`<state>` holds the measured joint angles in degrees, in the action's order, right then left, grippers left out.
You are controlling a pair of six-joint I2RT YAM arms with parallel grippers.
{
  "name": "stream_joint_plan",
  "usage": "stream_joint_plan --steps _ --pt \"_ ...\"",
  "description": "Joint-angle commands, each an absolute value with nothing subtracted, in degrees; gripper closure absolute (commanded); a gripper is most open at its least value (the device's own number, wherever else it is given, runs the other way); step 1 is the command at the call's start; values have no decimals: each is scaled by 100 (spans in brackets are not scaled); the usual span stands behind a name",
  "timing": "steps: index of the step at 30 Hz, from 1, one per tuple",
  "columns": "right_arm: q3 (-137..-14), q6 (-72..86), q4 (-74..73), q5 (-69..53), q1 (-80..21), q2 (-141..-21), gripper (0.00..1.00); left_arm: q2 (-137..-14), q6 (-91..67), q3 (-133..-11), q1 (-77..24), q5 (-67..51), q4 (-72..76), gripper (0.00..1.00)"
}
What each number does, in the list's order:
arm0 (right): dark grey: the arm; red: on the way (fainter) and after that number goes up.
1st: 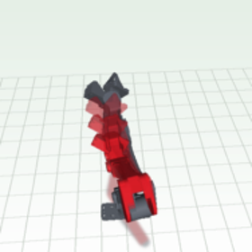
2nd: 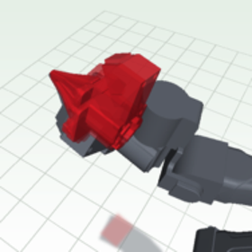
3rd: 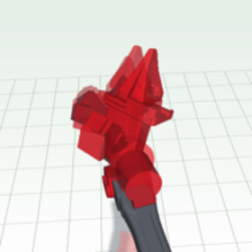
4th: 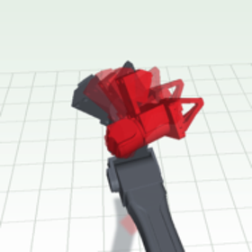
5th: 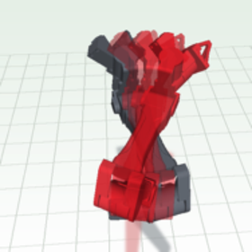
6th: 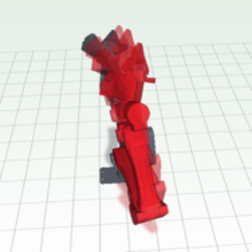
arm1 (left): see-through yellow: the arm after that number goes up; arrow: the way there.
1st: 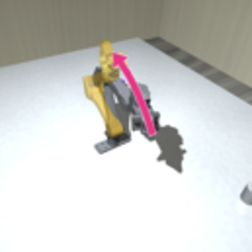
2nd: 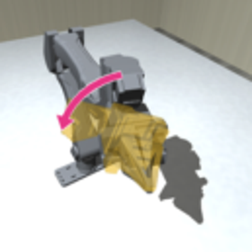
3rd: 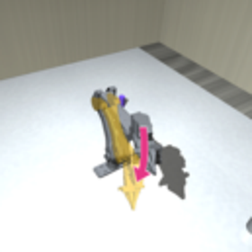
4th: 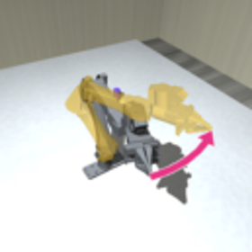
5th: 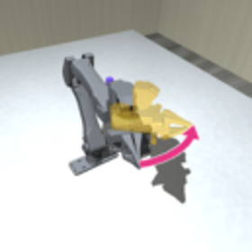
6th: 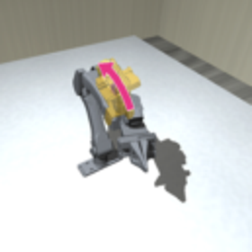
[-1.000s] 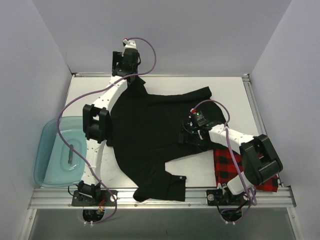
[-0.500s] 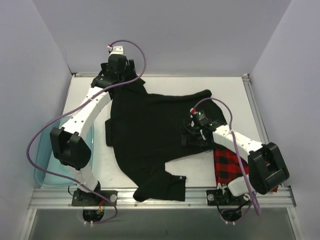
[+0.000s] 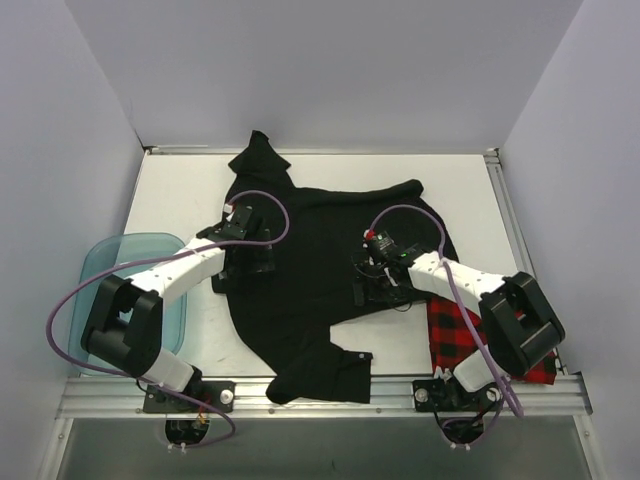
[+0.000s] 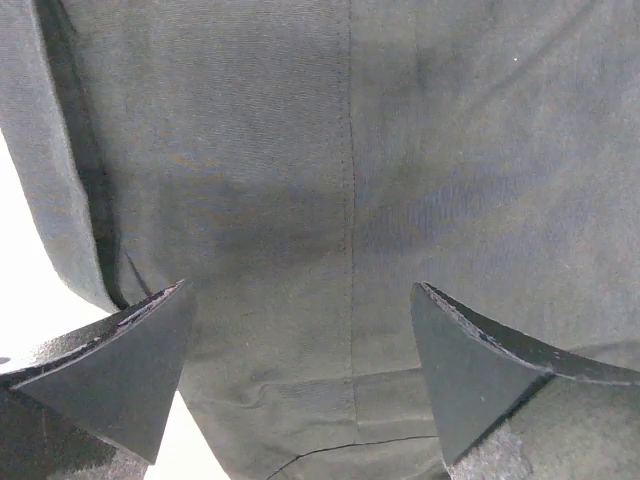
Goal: Fold and stack the long sleeve shirts
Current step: Flatten the shirt out
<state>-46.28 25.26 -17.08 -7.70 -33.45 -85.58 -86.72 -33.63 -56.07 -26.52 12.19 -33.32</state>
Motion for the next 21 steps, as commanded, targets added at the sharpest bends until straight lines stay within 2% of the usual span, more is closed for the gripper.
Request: stream_joint_plan --steps 1,11,16,21 --pt "-4799 2636 -1705 -422 -3577 -8876 24 -8744 -3586 -5721 -2602 1388 -3059 3" --pt "-5273 3199 -1696 -132 -4517 -9729 24 -10036 -3349 -6459 -1635 1424 -3216 3" --pt "-5739 3226 -1740 -71 -4605 -10160 23 -10880 -3016 -7618 -1196 1450 -3611 3" --pt "-5836 3138 -1881 -18 -4597 -10090 23 -11319 -2804 -8401 -879 1520 -3762 3"
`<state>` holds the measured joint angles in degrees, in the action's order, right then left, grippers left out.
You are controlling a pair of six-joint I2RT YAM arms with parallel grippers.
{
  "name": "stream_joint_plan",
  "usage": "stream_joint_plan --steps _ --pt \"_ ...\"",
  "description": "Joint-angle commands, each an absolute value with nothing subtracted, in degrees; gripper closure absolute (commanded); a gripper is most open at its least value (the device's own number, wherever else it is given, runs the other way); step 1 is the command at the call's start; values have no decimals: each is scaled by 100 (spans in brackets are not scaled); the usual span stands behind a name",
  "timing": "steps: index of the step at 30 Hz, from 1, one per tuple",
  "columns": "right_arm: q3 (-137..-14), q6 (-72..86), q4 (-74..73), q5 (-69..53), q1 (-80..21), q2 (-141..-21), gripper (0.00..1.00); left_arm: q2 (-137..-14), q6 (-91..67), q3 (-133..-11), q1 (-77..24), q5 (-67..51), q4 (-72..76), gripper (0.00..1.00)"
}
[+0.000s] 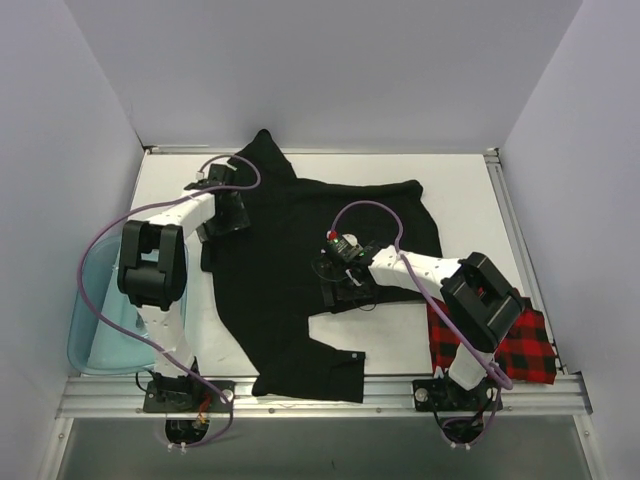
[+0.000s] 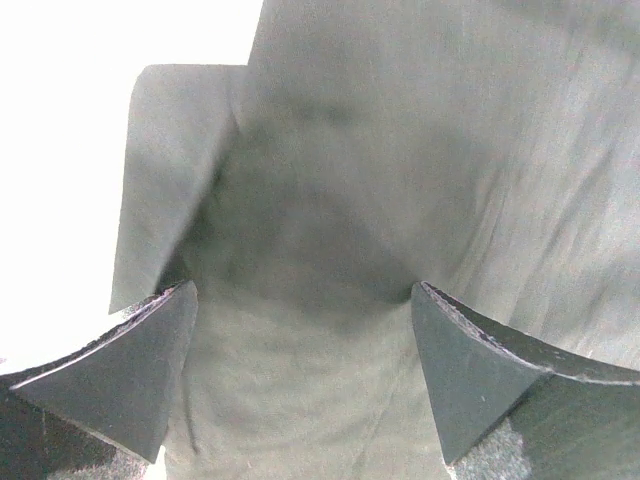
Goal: Fold and stack the long sleeve shirts
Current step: Flatten the shirt out, then fold the shirt
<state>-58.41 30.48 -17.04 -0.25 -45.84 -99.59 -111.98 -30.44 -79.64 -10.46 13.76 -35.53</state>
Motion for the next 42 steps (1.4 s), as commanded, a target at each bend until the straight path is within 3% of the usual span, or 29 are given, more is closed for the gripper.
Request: stream_joint_plan --steps 1,7,10,18,23,29,42 --pt "-5827 3103 -1881 -18 -4597 -10038 23 -11373 -2734 -8611 -809 1529 -3762 3" --pt "-5932 2927 -2108 97 -4334 -9512 23 -11435 -2558 -9210 -703 1442 -3744 3" --pt "-5968 2786 -2258 97 -4070 -9003 23 -10839 -2619 -9089 -808 1161 -3744 3" --pt "-5450 2514 -2514 44 -2726 -7911 23 -8520 -3531 -6887 -1862 1240 -3779 2" --pt "-5168 2338 -2514 -264 -1583 -7726 24 -7779 -4033 -5592 -2408 1222 -3517 6" --pt "-5256 2136 -2338 -456 -854 -8120 27 -8075 -4192 -4957 -2408 1230 -2953 11" --pt "-5914 2390 -1890 -1213 -211 -9631 34 -9694 -3938 -5825 -1504 1090 -2908 12"
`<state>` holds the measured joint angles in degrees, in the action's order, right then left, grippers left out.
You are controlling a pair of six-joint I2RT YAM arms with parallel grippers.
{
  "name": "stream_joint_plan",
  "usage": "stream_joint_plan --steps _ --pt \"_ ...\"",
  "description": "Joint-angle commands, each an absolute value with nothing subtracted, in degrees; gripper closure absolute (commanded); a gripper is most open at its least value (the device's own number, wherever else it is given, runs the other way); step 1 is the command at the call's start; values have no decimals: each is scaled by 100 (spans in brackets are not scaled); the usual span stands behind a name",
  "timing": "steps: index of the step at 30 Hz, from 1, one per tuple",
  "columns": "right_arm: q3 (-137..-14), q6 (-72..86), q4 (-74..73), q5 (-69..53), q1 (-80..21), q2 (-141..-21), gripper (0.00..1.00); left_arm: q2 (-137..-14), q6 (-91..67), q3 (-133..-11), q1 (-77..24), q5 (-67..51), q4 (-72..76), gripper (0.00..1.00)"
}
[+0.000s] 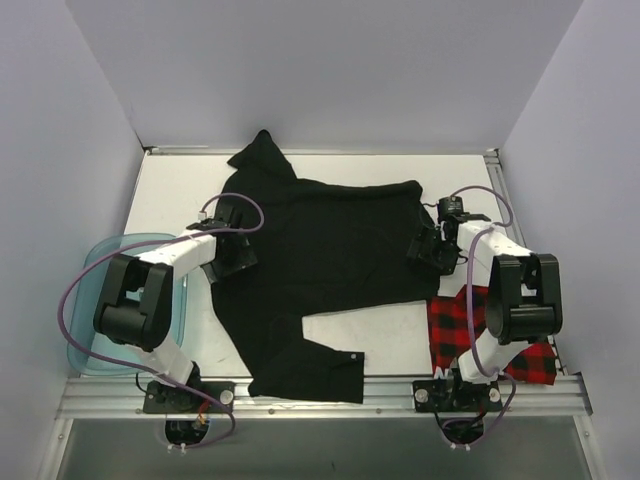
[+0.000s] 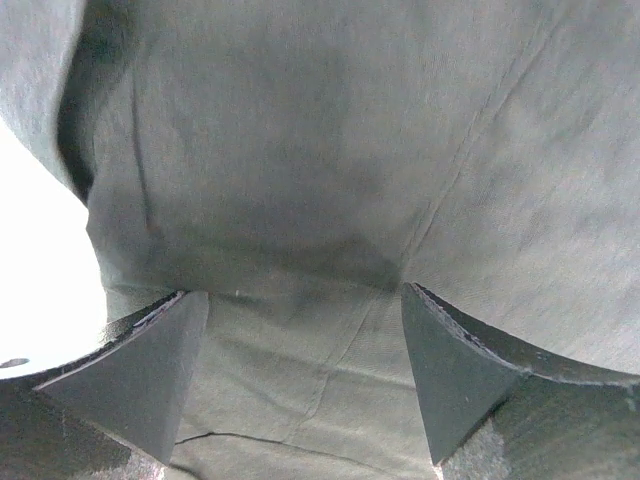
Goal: Fold and stack the long sleeve shirts
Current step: Fold the shirt
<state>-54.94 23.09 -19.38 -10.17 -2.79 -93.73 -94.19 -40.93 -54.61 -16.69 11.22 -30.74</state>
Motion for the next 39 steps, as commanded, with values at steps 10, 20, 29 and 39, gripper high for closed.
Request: stream_joint_plan --steps 10,20,29,39 --pt "-6819 2373 -2215 -1222 -18 -10678 33 -10599 -3621 -6687 -976 801 -3041 12" --pt "-7945 2355 -2804 -923 387 -11155 32 -10364 -3638 -7277 -932 440 -3278 7" --pt "-7138 2865 -2804 -818 123 -8995 28 -7783 -4060 -6365 -1168 755 -3919 3" --pt "-5301 3418 -2795 -765 -527 -6997 27 -5766 -4772 -4097 -1512 931 -4526 6"
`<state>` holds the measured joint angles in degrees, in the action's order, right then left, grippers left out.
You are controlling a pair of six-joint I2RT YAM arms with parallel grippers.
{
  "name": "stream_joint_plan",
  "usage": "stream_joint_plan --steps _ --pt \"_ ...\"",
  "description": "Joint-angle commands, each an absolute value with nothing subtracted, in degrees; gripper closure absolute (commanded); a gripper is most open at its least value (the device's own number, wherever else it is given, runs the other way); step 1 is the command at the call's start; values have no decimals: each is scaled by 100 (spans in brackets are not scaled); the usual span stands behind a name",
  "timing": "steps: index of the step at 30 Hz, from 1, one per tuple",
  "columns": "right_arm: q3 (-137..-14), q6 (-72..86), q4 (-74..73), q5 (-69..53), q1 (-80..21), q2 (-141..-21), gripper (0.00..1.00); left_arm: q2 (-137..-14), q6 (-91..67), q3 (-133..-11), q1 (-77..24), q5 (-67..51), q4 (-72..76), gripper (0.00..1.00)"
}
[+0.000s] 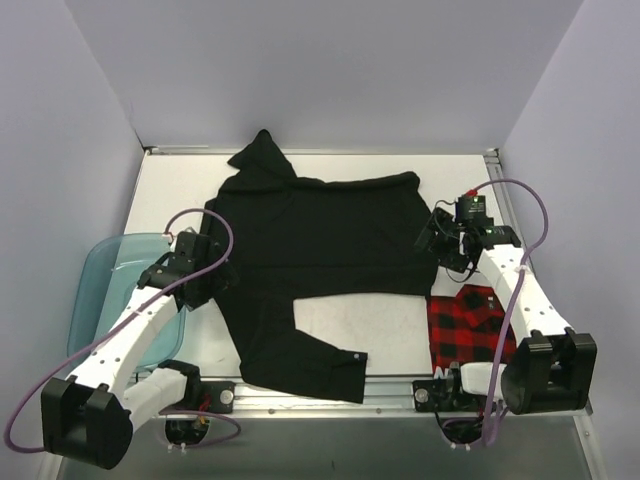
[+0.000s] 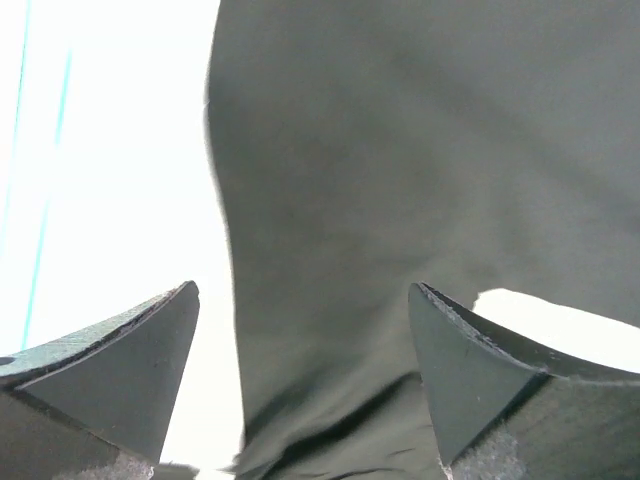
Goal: Fold and stack the long sleeve shirts
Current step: Fold the shirt
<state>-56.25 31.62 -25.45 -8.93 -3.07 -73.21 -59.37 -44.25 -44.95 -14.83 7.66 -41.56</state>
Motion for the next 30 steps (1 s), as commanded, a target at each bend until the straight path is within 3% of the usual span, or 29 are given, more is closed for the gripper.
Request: stream_joint_plan --steps 1,12,20,30 --pt "-5108 3454 -2778 -739 -597 -6909 28 -5731 -4825 -3983 -1512 949 -4509 6" --pt "-3491 5105 -1785 -316 -975 -6398 34 -6082 -5150 -3410 -1521 896 -3648 12" --pt "-3366 6467 -1468 412 -1327 -6767 40 -6363 -5203 -3507 -1512 976 -3472 12" --pt "-3525 7005 -1810 817 -1476 -7435 44 -6407 -5089 -3639 -1494 1055 -3463 12"
